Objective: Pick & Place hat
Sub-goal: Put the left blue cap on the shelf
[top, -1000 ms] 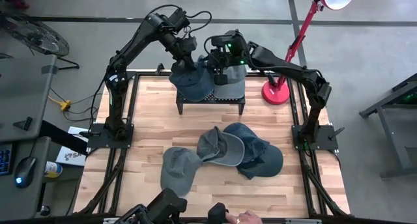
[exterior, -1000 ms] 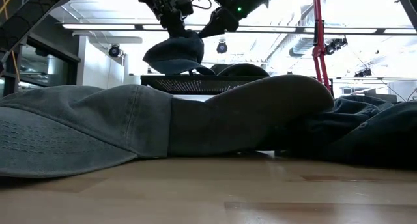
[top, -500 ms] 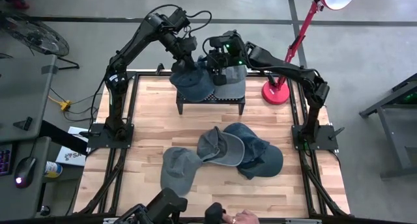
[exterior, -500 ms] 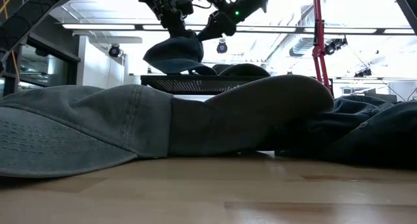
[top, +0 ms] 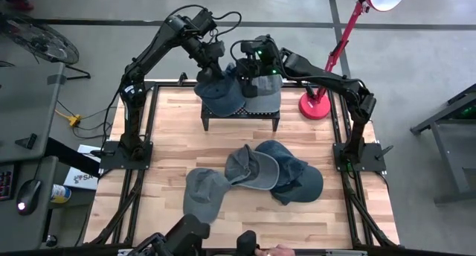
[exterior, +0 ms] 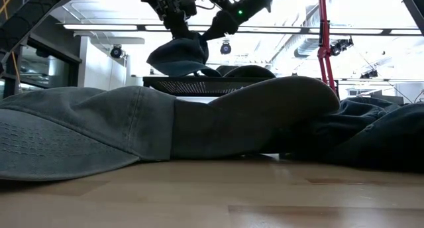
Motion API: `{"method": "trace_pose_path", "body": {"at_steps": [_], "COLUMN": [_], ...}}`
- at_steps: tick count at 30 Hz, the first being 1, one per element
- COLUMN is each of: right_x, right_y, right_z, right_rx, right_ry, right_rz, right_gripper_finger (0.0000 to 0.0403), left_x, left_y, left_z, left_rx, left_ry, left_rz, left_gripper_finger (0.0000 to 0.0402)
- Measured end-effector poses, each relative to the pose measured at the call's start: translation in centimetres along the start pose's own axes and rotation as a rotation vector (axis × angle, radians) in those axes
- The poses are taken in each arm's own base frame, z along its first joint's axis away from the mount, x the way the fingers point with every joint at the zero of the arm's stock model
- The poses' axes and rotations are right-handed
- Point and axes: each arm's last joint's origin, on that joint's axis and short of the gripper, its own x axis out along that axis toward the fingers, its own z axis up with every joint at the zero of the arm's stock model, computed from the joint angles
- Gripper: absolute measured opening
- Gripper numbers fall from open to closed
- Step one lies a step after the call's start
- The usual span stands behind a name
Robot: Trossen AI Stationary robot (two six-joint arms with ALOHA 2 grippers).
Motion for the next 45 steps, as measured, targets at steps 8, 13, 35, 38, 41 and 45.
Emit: {"method": "trace_pose_path", "body": {"at_steps": [8, 13, 35, 38, 41, 45], "right_x": [0.0, 0.1, 0.6, 0.2, -0.5, -0.7], "right_y": [-0.1, 0.0, 2.2, 2.0, 1.6, 1.6], "right_z": [0.2, 0.7, 2.8, 3.0, 3.6, 3.5], "right_rx": [0.075, 0.145, 0.522, 0.536, 0.553, 0.601], "right_ry": [-0.02, -0.043, -0.033, -0.034, -0.036, 0.001], "right_rz": [-0.012, -0.046, -0.215, -0.251, -0.282, -0.302], "right_gripper_finger": [0.0003, 0.0002, 0.0, 0.0, 0.0, 0.0], "left_x": [-3.1, -5.6, -8.3, -8.3, -8.5, -8.5], "left_y": [-2.1, -3.7, -6.0, -6.1, -6.0, -6.0], "left_z": [0.2, 0.5, 1.1, 1.0, 0.9, 0.9], "left_rx": [0.019, 0.031, -0.173, -0.179, -0.186, -0.187], "left_ry": [0.03, -0.003, -0.158, -0.145, -0.136, -0.136], "left_rz": [0.199, 0.353, 0.498, 0.51, 0.546, 0.551], "left_gripper_finger": [0.0044, 0.0046, 0.0046, 0.0046, 0.0046, 0.0046]}}
